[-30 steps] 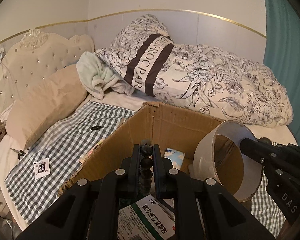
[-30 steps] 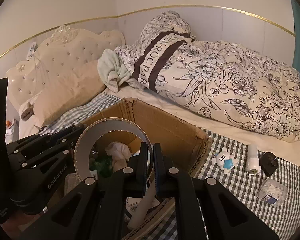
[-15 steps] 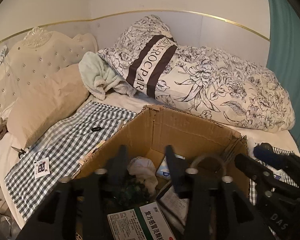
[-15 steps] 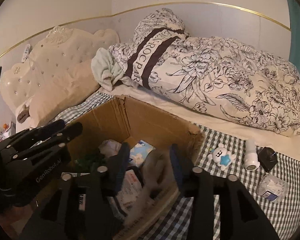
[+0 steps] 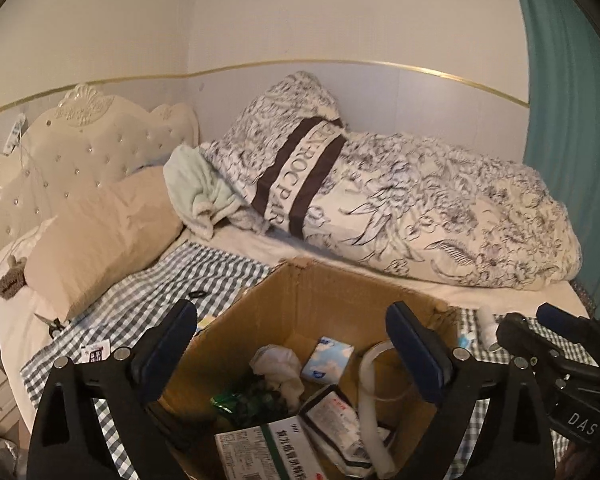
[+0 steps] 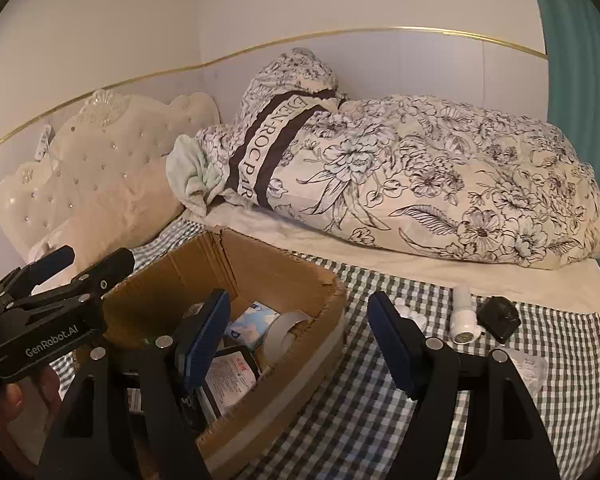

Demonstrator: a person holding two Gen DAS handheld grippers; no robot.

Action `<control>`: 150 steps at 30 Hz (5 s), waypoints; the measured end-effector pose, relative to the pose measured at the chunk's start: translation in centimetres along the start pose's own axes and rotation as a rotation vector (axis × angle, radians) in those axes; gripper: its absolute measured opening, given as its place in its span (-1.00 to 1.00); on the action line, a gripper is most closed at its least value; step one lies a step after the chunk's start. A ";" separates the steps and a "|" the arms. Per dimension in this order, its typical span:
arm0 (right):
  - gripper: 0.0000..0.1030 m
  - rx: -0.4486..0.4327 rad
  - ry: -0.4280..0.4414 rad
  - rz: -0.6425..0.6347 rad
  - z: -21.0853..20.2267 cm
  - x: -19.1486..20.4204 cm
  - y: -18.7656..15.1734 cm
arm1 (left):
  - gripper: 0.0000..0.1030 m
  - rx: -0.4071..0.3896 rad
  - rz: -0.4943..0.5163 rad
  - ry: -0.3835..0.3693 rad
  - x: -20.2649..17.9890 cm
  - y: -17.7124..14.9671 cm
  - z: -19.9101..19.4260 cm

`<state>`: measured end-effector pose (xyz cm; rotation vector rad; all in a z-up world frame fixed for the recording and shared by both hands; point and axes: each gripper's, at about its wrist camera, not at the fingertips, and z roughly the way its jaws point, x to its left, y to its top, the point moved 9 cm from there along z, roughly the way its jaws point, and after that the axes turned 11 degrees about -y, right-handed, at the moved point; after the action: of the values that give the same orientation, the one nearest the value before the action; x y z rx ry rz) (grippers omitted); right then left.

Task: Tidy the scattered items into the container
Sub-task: 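Open both tools to drop the bracelet and tape roll inside, then move both open tools back toward the cat figurine and swab container, then grasp the white cat figurine with the left tool while the right grasps the clear swab container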

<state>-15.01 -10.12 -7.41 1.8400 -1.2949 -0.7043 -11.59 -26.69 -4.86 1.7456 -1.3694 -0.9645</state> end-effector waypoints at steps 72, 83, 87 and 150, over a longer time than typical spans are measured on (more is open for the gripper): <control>0.62 0.103 -0.323 0.206 -1.5 -27.9 -9.4 | 1.00 0.225 0.181 -0.287 -26.4 -7.8 12.5; 0.62 0.135 -0.322 0.205 1.7 -28.7 -10.6 | 1.00 0.242 0.246 -0.280 -27.4 -10.3 16.5; 0.62 0.154 -0.322 0.208 3.1 -29.0 -11.3 | 1.00 0.223 0.254 -0.275 -27.7 -10.0 17.5; 0.85 0.283 -0.474 0.343 12.9 -28.2 -14.9 | -0.37 0.372 0.122 -0.210 -22.2 -13.5 28.4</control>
<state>-26.78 15.88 -26.64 1.6494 -2.0505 -0.8279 -34.01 -4.74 -27.23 1.8371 -1.8655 -0.8866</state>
